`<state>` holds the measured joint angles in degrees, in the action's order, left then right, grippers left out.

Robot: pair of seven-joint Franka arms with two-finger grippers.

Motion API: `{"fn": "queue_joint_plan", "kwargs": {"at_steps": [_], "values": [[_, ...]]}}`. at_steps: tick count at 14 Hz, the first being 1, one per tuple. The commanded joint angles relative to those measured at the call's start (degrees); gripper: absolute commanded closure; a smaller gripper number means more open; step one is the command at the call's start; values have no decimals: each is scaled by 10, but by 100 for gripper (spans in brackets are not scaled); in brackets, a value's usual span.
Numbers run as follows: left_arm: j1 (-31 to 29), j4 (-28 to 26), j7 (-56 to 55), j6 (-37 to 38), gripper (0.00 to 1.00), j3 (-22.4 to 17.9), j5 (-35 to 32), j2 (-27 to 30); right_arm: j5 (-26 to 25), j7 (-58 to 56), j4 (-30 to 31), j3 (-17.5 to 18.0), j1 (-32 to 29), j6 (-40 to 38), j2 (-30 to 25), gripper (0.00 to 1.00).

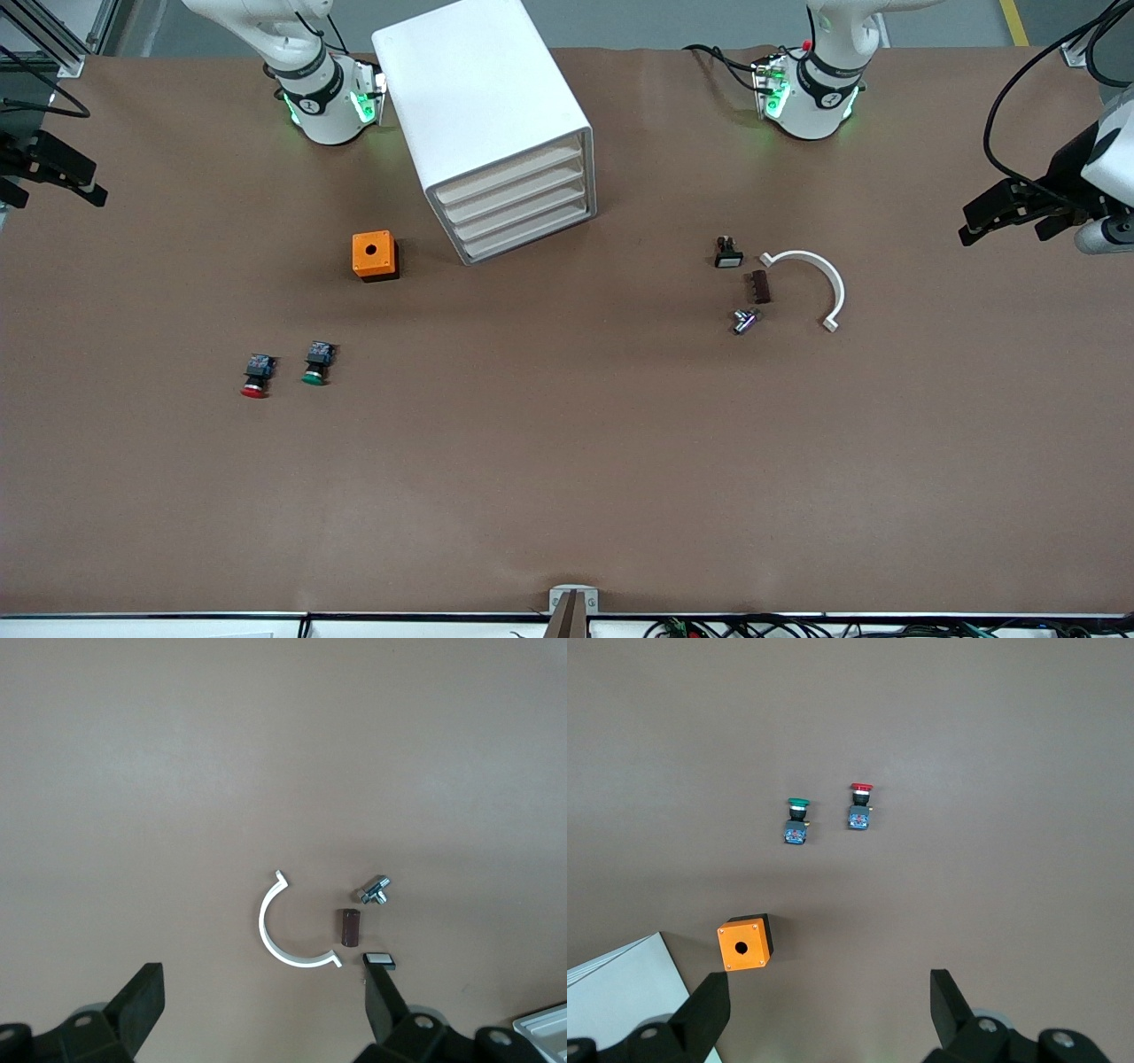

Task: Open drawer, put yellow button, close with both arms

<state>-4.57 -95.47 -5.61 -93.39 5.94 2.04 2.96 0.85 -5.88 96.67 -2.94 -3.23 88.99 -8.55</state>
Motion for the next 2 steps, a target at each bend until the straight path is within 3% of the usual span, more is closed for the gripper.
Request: {"fn": "queue_joint_plan", "kwargs": {"at_steps": [1, 2], "values": [[-3, 22, 5, 18, 0, 6, -6, -10, -7, -5, -2, 4, -8, -3, -5, 0], [-3, 22, 5, 18, 0, 7, -6, -10, -7, -5, -2, 4, -7, -3, -5, 0]]}}
